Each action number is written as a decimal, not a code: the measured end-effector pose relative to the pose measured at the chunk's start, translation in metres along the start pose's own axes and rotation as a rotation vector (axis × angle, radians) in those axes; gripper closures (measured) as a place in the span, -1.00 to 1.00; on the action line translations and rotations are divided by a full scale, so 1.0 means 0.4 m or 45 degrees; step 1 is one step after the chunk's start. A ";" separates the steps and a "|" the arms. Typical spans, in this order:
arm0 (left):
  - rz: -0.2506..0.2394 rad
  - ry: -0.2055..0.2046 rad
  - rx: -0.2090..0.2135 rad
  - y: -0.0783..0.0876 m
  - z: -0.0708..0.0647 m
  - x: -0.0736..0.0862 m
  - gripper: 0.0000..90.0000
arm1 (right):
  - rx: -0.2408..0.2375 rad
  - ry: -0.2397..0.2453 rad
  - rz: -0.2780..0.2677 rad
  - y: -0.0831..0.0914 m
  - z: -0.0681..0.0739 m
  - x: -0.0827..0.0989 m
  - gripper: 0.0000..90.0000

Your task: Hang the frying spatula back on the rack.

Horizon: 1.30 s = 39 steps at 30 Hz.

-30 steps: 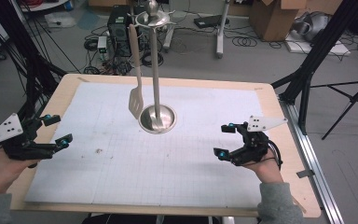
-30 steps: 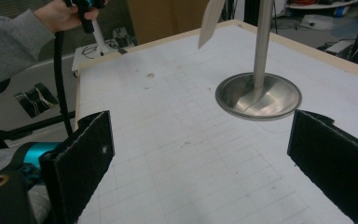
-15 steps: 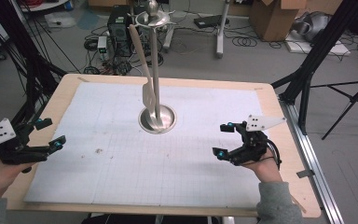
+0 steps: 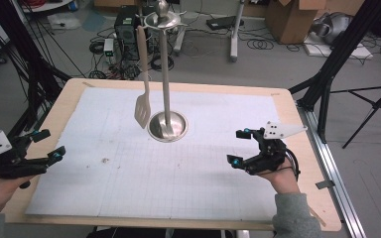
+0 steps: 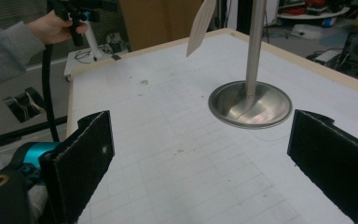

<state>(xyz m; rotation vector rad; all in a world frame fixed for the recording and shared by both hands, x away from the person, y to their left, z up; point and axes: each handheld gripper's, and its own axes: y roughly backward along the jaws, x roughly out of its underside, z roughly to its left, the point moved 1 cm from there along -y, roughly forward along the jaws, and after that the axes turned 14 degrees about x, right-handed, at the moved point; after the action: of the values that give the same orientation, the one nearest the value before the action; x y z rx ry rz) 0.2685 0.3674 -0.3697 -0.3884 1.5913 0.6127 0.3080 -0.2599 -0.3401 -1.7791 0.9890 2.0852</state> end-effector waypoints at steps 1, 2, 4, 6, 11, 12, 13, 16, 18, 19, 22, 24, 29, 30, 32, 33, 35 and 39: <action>0.000 -0.001 0.000 -0.001 0.000 0.001 -0.60 | 0.003 -0.006 -0.003 0.001 0.000 0.000 -0.86; 0.003 -0.002 -0.001 -0.001 0.000 0.001 -0.60 | 0.013 -0.005 -0.016 0.003 0.000 0.001 -0.86; 0.001 -0.002 -0.006 -0.002 0.000 0.002 -0.60 | 0.031 -0.008 -0.047 0.007 -0.002 0.003 -0.86; -0.003 -0.001 -0.006 -0.002 0.000 0.003 -0.61 | 0.038 -0.014 -0.063 0.012 -0.002 0.007 -0.86; -0.008 0.000 -0.023 0.000 0.000 0.003 -0.61 | 0.058 -0.029 -0.115 0.025 -0.007 0.018 -0.86; -0.009 0.001 -0.027 0.000 0.000 0.003 -0.61 | 0.063 -0.027 -0.125 0.029 -0.009 0.022 -0.86; -0.012 0.004 -0.031 -0.001 0.000 0.004 -0.61 | 0.072 -0.029 -0.130 0.031 -0.011 0.025 -0.86; -0.008 0.009 -0.036 -0.004 -0.001 0.005 -0.63 | 0.103 -0.051 -0.158 0.042 -0.019 0.038 -0.86; -0.009 0.011 -0.042 -0.008 -0.002 0.005 -0.63 | 0.124 -0.054 -0.164 0.048 -0.022 0.042 -0.86; -0.003 0.012 -0.042 -0.009 -0.002 0.005 -0.63 | 0.130 -0.055 -0.171 0.051 -0.023 0.044 -0.86; 0.007 0.014 -0.041 -0.014 -0.004 0.007 -0.63 | 0.151 -0.061 -0.191 0.062 -0.026 0.049 -0.86; 0.014 0.017 -0.047 -0.014 -0.004 0.009 -0.64 | 0.163 -0.061 -0.206 0.068 -0.031 0.054 -0.86; 0.029 0.030 -0.060 -0.015 -0.001 0.017 -0.64 | 0.187 -0.080 -0.210 0.075 -0.035 0.062 -0.86; 0.035 0.032 -0.062 -0.015 -0.001 0.019 -0.64 | 0.199 -0.082 -0.206 0.076 -0.037 0.065 -0.86; 0.047 0.036 -0.070 -0.015 -0.001 0.022 -0.64 | 0.219 -0.083 -0.208 0.078 -0.042 0.070 -0.86; 0.049 0.036 -0.074 -0.013 -0.001 0.024 -0.64 | 0.225 -0.091 -0.215 0.081 -0.046 0.073 -0.86; 0.046 0.035 -0.087 -0.010 0.000 0.024 -0.64 | 0.243 -0.095 -0.228 0.087 -0.052 0.079 -0.86; 0.044 0.045 -0.124 -0.004 0.004 0.031 -0.64 | 0.287 -0.098 -0.225 0.101 -0.060 0.093 -0.86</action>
<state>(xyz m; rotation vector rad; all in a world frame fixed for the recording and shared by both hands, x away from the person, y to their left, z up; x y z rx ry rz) 0.2692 0.3685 -0.3822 -0.4470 1.6085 0.7154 0.2950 -0.3141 -0.3620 -1.6008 0.9647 1.8417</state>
